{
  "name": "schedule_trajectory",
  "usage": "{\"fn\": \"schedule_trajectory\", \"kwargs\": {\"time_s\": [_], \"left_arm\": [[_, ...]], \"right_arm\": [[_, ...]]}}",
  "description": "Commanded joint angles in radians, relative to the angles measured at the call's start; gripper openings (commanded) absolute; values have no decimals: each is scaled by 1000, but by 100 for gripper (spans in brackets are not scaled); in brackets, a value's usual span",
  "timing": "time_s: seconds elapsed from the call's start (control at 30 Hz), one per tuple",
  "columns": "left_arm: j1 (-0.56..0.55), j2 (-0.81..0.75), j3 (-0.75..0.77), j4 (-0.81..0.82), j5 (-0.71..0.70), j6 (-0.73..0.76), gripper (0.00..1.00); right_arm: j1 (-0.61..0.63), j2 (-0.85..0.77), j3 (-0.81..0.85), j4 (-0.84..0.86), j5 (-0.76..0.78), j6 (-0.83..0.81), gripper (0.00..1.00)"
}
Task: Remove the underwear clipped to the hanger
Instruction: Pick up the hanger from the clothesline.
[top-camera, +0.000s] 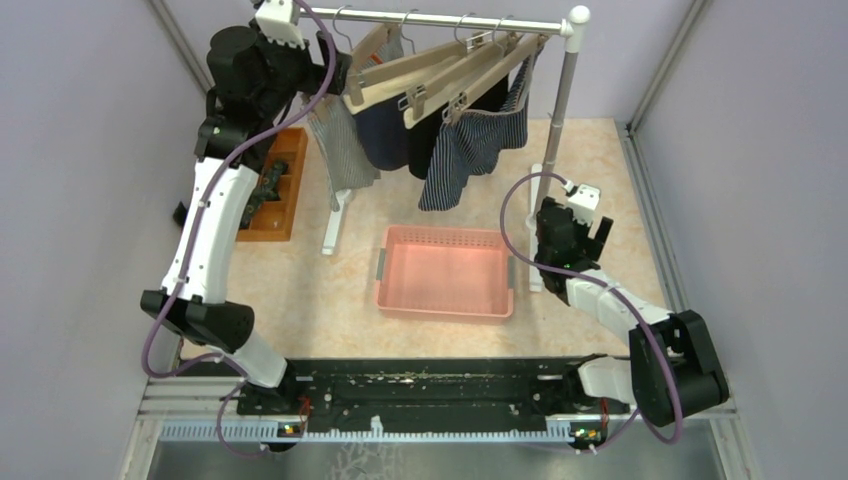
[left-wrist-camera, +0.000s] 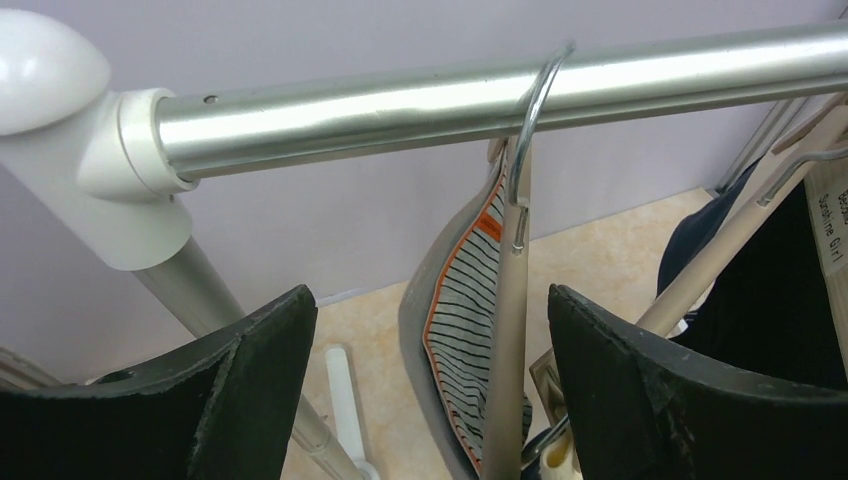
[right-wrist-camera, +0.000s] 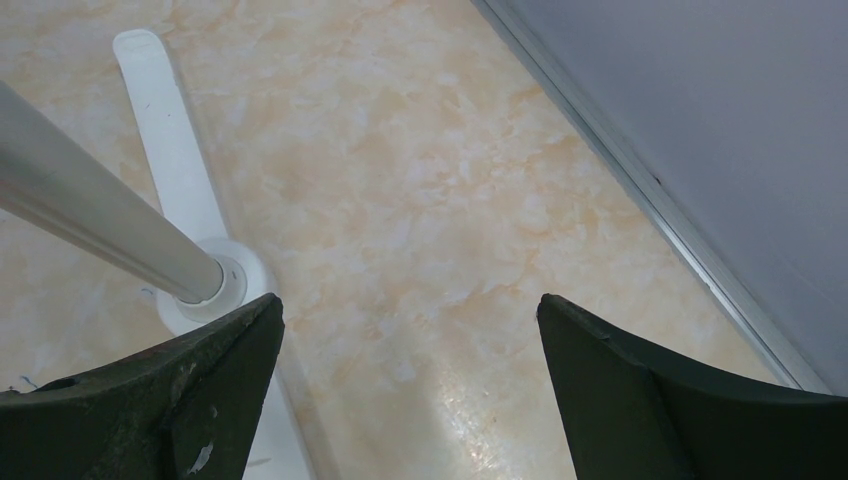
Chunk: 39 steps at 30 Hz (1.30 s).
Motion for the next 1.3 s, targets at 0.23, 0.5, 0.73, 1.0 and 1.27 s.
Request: {"fn": "schedule_trajectory", "kwargs": {"time_s": [0.23,0.5,0.73,1.0,1.27], "left_arm": [[-5,40,64,-1,-61,20,90],[-5,74,66,-9,-81,32,90],[-5,88,64,-7,-43,32,83],[-5,105,61,12,26,23,52],[-5,62,-14,74,63,13,0]], "right_arm": [[27,12,53,53,29,-26,99],[36,13,48,65,39,-37,99],[47,21,50,77,46,-47,99],[74,28,47,102,82,-73,99],[94,46,49,125,106,-100,99]]}}
